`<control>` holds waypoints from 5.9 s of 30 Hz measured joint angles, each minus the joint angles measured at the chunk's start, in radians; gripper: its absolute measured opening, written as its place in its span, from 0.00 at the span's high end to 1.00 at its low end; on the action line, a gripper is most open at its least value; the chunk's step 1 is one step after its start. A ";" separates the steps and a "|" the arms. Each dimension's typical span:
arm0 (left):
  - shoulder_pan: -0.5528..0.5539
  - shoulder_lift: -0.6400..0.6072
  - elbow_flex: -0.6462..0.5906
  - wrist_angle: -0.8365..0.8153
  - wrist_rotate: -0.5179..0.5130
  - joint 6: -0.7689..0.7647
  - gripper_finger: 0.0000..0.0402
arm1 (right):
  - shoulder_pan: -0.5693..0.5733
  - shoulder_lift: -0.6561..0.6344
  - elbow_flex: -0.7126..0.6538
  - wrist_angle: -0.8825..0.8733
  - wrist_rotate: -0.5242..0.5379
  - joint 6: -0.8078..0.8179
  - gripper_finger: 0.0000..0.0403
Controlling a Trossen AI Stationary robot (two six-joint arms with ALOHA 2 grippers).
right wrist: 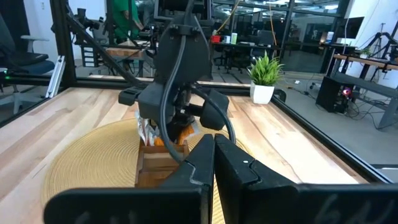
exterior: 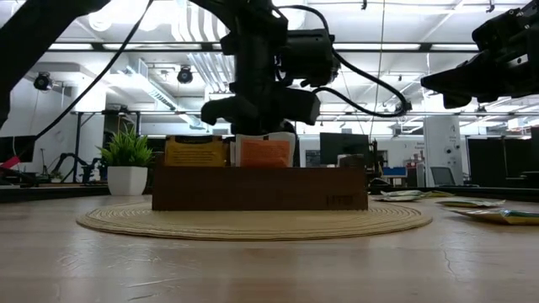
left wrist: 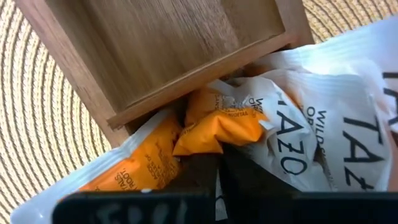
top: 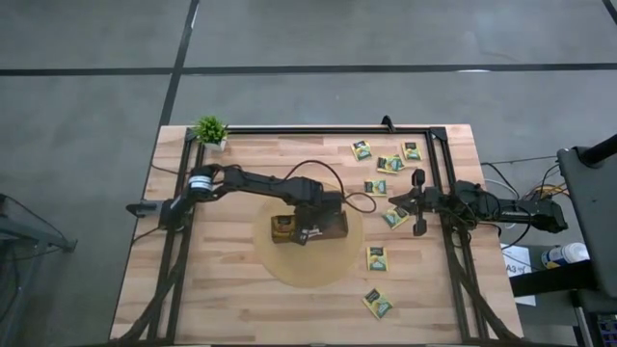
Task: Pick & Place Tea
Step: Put the orange tea sachet into the middle section of the wooden organizer, then adjust the orange tea sachet in the wooden organizer, then put the lemon tea sachet into the right section of the wooden organizer
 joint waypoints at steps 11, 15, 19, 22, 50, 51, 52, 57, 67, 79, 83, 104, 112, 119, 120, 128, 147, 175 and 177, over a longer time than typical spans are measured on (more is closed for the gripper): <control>0.000 -0.003 0.180 -0.181 -0.016 -0.012 0.66 | 0.000 0.000 0.000 0.000 0.000 0.000 0.98; -0.001 -0.003 0.215 -0.238 -0.015 -0.048 0.55 | 0.000 0.000 0.000 0.000 0.000 0.000 0.98; -0.001 -0.003 0.251 -0.307 -0.047 -0.095 0.50 | 0.000 0.000 0.000 0.000 0.000 0.000 0.98; -0.001 -0.006 0.277 -0.341 -0.130 -0.124 0.49 | 0.000 0.000 0.000 0.000 0.000 0.000 0.98; 0.052 -0.040 0.209 -0.256 -0.030 -0.148 0.50 | 0.000 0.000 0.000 0.000 0.000 0.000 0.98; 0.046 -0.040 0.209 -0.259 -0.027 -0.149 0.50 | 0.000 0.000 0.000 0.000 0.000 0.000 0.98; 0.040 -0.040 0.209 -0.258 -0.023 -0.153 0.50 | 0.000 0.000 0.000 0.000 0.000 0.000 0.98; 0.021 -0.040 0.206 -0.243 0.025 -0.169 0.50 | 0.000 0.000 0.000 0.000 0.000 0.000 0.98; 0.022 -0.040 0.206 -0.251 -0.079 -0.156 0.50 | 0.000 0.000 0.000 0.000 0.000 0.000 0.98; 0.035 -0.050 0.408 -0.403 -0.151 -0.135 0.50 | 0.000 0.000 0.000 0.000 0.000 0.000 0.98; 0.036 -0.050 0.488 -0.395 -0.151 -0.129 0.50 | 0.000 0.000 0.000 0.000 0.000 0.000 0.98; 0.190 -0.049 0.488 -0.197 -0.291 -0.267 0.50 | 0.000 0.000 0.000 0.000 0.000 0.000 0.98; 0.239 -0.021 0.485 0.012 -0.139 -0.182 0.50 | 0.000 0.001 0.000 0.001 0.000 0.000 0.98; 0.267 0.022 0.484 0.206 -0.128 -0.145 0.50 | 0.000 0.000 0.000 0.000 0.000 0.000 0.98; 0.269 0.025 0.484 0.218 -0.129 -0.144 0.50 | 0.000 0.000 0.000 0.000 0.000 0.000 0.98; 0.267 0.008 0.484 0.169 -0.093 -0.203 0.50 | 0.000 0.001 0.000 0.001 0.000 0.000 0.98; 0.146 -0.692 -0.688 1.171 -0.049 -0.462 0.50 | 0.000 0.000 0.000 0.000 0.000 0.000 0.98; 0.008 -1.596 -1.679 1.619 -0.311 -0.547 0.50 | 0.000 0.000 0.000 0.000 0.000 0.000 0.98; 0.006 -1.629 -1.709 1.650 -0.309 -0.557 0.50 | 0.000 0.000 0.000 0.000 0.000 0.000 0.98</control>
